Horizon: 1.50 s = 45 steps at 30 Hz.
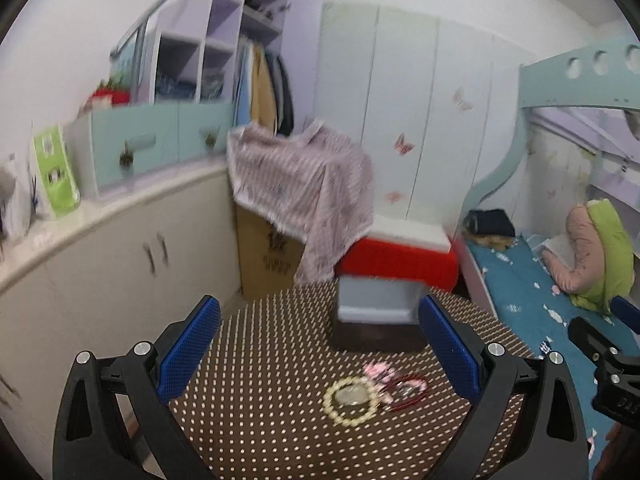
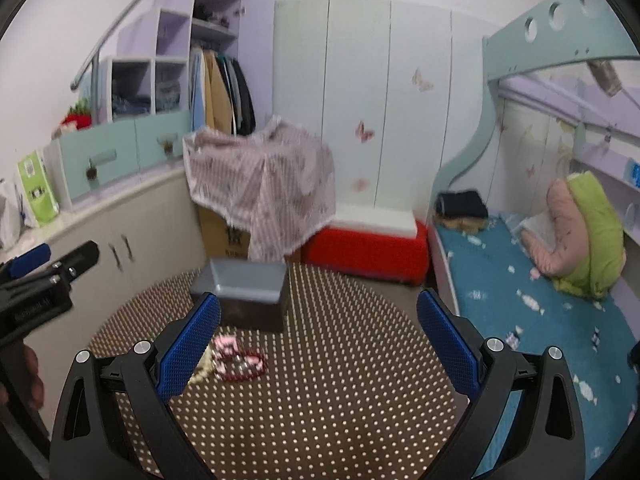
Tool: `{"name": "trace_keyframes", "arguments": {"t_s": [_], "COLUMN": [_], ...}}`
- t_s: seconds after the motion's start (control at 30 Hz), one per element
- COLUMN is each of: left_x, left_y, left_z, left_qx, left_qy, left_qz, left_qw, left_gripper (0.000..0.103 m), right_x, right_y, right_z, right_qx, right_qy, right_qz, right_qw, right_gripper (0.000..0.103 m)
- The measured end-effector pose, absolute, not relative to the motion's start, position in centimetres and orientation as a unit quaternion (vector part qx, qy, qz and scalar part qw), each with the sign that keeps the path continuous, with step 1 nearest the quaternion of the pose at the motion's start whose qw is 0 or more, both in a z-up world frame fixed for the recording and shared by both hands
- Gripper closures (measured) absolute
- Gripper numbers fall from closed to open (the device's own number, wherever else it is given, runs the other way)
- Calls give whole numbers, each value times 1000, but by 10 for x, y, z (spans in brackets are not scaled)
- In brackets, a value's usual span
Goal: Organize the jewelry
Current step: 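Move the left tool down to the pale green bead bracelet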
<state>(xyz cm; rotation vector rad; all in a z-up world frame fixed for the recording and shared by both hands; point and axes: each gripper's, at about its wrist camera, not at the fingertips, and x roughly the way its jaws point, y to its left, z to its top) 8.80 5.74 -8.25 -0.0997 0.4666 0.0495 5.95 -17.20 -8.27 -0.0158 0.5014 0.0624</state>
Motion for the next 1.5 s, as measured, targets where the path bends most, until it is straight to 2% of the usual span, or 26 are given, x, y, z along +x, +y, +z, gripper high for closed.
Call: {"name": "trace_keyframes", "arguments": {"t_s": [0.43, 0.47, 0.53, 0.6, 0.67, 0.8, 0.87, 0.97, 1.07, 1.1, 1.13, 1.23, 1.27, 1.33, 1.5], "left_x": [153, 155, 157, 160, 162, 163, 163, 164, 165, 166, 167, 167, 166, 165, 162], "left_y": [72, 72, 71, 71, 70, 66, 63, 63, 63, 64, 66, 73, 73, 75, 78], "left_z": [-208, -214, -224, -232, -239, -242, -243, -240, -238, -238, -238, -236, -236, -236, -235], "left_qx": [-38, -36, -38, -42, -35, -17, 0, 2, 6, 8, 9, -5, -9, -13, -20], "left_qy": [413, 418, 432, 447, 456, 459, 456, 452, 447, 446, 446, 447, 446, 447, 444], "left_qz": [25, 24, 21, 16, 15, 17, 19, 16, 14, 16, 19, 9, 7, 5, 4], "left_qw": [910, 907, 901, 893, 889, 888, 890, 892, 894, 895, 895, 895, 895, 894, 896], "left_gripper": [9, 10, 20, 21, 28, 31, 36, 50, 78, 91, 95, 95, 95, 95, 95], "right_x": [132, 135, 142, 149, 153, 163, 167, 172, 175, 176, 176, 176, 177, 179, 185], "right_y": [-174, -174, -173, -173, -169, -164, -161, -156, -152, -149, -147, -143, -142, -141, -142], "right_z": [-167, -170, -181, -188, -194, -202, -206, -212, -217, -219, -221, -227, -228, -231, -237], "right_qx": [-18, -19, -17, -18, -20, -24, -25, -30, -34, -36, -37, -38, -38, -32, -26], "right_qy": [353, 359, 369, 381, 386, 397, 404, 414, 423, 426, 427, 434, 436, 442, 450], "right_qz": [41, 41, 44, 47, 50, 58, 65, 72, 80, 84, 85, 93, 94, 99, 97], "right_qw": [934, 932, 928, 923, 921, 916, 912, 907, 902, 900, 899, 895, 894, 891, 887], "right_gripper": [7, 7, 7, 7, 7, 7, 7, 8, 8, 8, 8, 8, 10, 46, 49]}}
